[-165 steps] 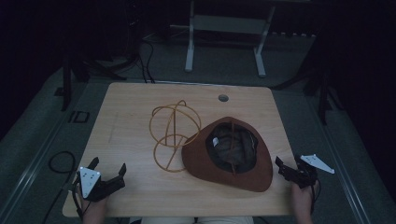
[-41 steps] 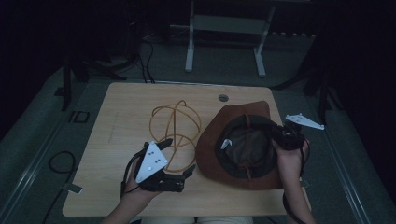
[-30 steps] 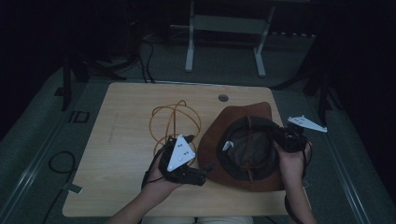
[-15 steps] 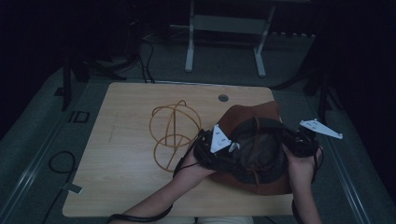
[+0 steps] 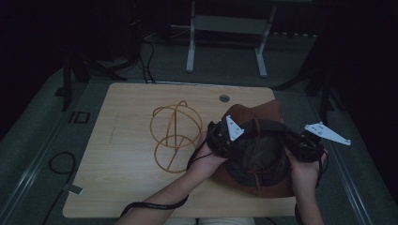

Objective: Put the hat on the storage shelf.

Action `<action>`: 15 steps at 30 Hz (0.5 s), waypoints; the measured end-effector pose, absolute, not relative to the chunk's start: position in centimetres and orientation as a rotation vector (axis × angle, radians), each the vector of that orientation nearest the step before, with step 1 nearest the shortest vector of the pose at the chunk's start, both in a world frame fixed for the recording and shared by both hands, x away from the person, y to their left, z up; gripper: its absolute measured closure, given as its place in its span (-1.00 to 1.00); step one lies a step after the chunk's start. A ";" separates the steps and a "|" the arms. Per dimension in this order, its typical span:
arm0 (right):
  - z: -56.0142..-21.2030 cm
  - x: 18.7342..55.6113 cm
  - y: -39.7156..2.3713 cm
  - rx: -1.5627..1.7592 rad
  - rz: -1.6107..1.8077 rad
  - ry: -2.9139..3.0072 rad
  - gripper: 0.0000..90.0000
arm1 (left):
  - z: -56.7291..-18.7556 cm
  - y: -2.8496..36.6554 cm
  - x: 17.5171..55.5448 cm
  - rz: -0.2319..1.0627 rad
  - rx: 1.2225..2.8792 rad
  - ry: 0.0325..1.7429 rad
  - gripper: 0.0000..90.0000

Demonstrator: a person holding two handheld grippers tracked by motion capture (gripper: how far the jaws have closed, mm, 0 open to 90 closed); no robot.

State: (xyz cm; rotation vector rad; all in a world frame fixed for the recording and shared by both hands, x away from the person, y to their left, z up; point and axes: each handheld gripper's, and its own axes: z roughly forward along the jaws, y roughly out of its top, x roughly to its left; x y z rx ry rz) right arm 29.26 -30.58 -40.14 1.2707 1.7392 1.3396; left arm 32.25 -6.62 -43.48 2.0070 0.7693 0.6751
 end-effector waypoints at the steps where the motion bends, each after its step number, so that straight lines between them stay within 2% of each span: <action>1: -40.1 29.1 -30.5 1.264 1.342 1.741 0.87 | -43.6 -6.8 32.5 0.683 2.010 0.785 -0.66; 3: -40.0 28.6 -30.4 1.258 1.358 1.739 0.87 | -43.7 -6.9 33.0 0.692 2.003 0.803 -0.50; 4: -39.9 28.4 -30.4 1.251 1.363 1.745 0.87 | -43.7 -6.8 33.2 0.691 1.986 0.817 -0.36; 6: -40.0 28.2 -30.1 1.240 1.352 1.759 0.87 | -43.5 -6.6 33.6 0.677 1.978 0.827 0.03; 11: -40.4 27.7 -29.4 1.224 1.353 1.794 0.87 | -43.7 -6.9 34.3 0.714 1.994 0.839 0.82; 15: -41.0 27.3 -29.2 1.225 1.339 1.800 0.86 | -43.4 -7.1 34.6 0.742 2.003 0.827 0.95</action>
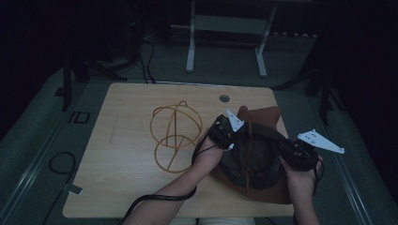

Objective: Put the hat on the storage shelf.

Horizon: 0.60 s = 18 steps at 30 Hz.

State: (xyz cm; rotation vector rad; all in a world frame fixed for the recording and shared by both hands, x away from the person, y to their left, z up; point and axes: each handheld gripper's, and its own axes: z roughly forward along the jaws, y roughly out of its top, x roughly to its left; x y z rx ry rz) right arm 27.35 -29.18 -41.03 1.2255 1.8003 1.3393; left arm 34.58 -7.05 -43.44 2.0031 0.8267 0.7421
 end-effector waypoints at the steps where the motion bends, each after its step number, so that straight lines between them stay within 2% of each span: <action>1: -41.2 27.3 -29.3 1.233 1.339 1.797 0.86 | -43.3 -7.1 34.6 0.755 2.002 0.824 0.95; 8: -41.5 26.7 -29.7 1.231 1.365 1.779 0.77 | -42.4 -7.2 34.1 0.822 1.978 0.781 0.95; 18: -41.2 24.3 -30.5 1.095 1.332 1.942 0.24 | -41.3 -6.3 33.3 0.897 1.881 0.771 0.95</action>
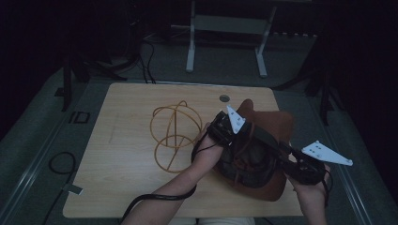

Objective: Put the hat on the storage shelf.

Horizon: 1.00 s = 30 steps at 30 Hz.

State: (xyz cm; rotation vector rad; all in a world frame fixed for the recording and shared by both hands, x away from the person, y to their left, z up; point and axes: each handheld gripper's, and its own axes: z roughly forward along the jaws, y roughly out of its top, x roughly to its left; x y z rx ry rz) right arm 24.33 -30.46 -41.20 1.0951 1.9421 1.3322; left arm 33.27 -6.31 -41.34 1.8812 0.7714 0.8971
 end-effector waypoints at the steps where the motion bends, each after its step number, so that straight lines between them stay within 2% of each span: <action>1: -41.1 24.0 -30.8 1.093 1.346 1.957 0.18 | -41.3 -6.1 33.2 0.899 1.874 0.773 0.95; 3: -40.6 23.2 -31.4 1.067 1.366 1.954 0.05 | -41.4 -5.8 33.0 0.915 1.838 0.757 0.95; 8: -39.9 22.6 -34.3 1.091 1.339 1.866 0.03 | -41.8 -5.4 32.3 0.908 1.822 0.729 0.95; 14: -40.6 24.0 -37.8 1.162 1.316 1.789 0.05 | -41.9 -4.2 31.2 0.812 1.750 0.637 0.95; 16: -41.3 25.1 -38.7 1.203 1.330 1.786 0.15 | -41.9 -3.7 30.8 0.787 1.738 0.585 0.95; 18: -41.9 26.0 -39.2 1.235 1.350 1.797 0.17 | -42.0 -3.2 30.4 0.775 1.721 0.524 0.95; 22: -42.4 27.0 -38.5 1.192 1.379 1.866 0.16 | -42.1 -2.0 29.9 0.688 1.676 0.377 0.95; 30: -42.7 27.6 -35.0 1.020 1.534 2.018 0.09 | -42.3 -0.1 29.2 0.557 1.604 0.215 0.95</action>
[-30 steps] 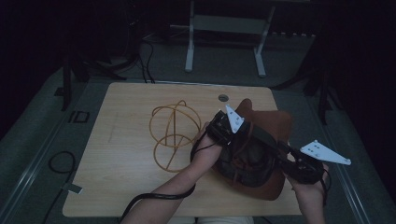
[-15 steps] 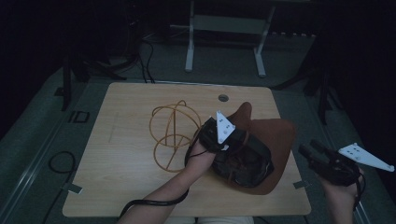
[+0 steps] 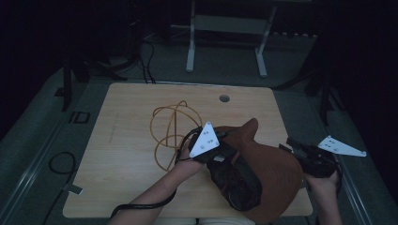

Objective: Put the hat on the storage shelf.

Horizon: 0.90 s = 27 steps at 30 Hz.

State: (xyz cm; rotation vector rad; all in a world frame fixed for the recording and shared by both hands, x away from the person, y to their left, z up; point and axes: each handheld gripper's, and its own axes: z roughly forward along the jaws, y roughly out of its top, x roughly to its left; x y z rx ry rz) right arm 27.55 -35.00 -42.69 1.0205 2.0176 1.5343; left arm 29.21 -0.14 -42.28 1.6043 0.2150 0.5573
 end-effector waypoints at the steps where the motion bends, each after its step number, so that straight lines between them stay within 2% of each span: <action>1: -42.8 27.6 -34.5 0.998 1.561 2.039 0.07 | -42.3 0.1 29.2 0.542 1.589 0.207 0.95; 12: -43.3 27.4 -28.3 0.711 1.789 2.202 -0.06 | -42.1 0.4 28.4 0.563 1.507 0.225 0.95; 27: -42.7 28.0 -25.0 0.602 1.841 2.181 -0.04 | -42.6 -1.8 27.3 0.577 1.489 0.243 0.95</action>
